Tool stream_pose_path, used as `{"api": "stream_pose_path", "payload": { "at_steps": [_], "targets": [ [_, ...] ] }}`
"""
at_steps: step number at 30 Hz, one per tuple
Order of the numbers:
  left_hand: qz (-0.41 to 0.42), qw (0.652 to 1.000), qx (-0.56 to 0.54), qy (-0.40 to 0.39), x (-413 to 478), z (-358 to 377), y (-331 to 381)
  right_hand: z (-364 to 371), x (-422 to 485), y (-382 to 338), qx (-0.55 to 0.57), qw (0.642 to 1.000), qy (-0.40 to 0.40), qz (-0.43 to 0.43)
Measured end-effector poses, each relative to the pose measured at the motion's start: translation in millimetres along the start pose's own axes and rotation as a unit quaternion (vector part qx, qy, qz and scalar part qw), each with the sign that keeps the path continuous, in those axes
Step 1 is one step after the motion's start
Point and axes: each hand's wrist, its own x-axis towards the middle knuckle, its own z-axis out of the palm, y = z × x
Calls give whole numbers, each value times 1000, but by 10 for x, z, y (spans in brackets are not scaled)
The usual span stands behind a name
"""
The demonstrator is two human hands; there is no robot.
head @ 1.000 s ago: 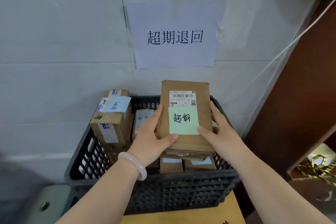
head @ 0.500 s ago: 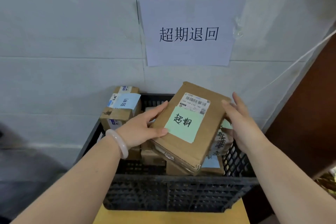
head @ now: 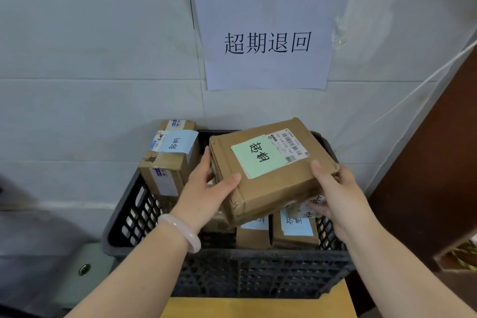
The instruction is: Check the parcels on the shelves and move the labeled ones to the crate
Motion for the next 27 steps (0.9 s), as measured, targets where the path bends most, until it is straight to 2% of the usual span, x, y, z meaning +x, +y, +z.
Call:
{"api": "stream_pose_path", "payload": {
  "at_steps": [3,6,8,12,15,18,27],
  "targets": [
    [-21,1000,18,-9,31,-147,32,-66,-173,-103,-178,982,-31,-54],
    [-41,998,29,-37,41,-266,94,-126,-282,-188,-259,958,-96,-79],
    [-50,996,49,-56,50,-303,117,-139,-326,-195,-278,950,-119,-78],
    [-103,988,68,-93,88,-331,47,-162,-283,-92,-318,939,-109,-70],
    [-130,983,71,-113,137,-288,-90,-178,-186,18,-332,936,-110,-45],
    [-141,978,98,-119,177,-211,-217,-186,-135,140,-340,929,-145,-10],
    [-166,945,246,-139,289,-175,-479,-133,18,296,-435,883,-173,2]
  ]
}}
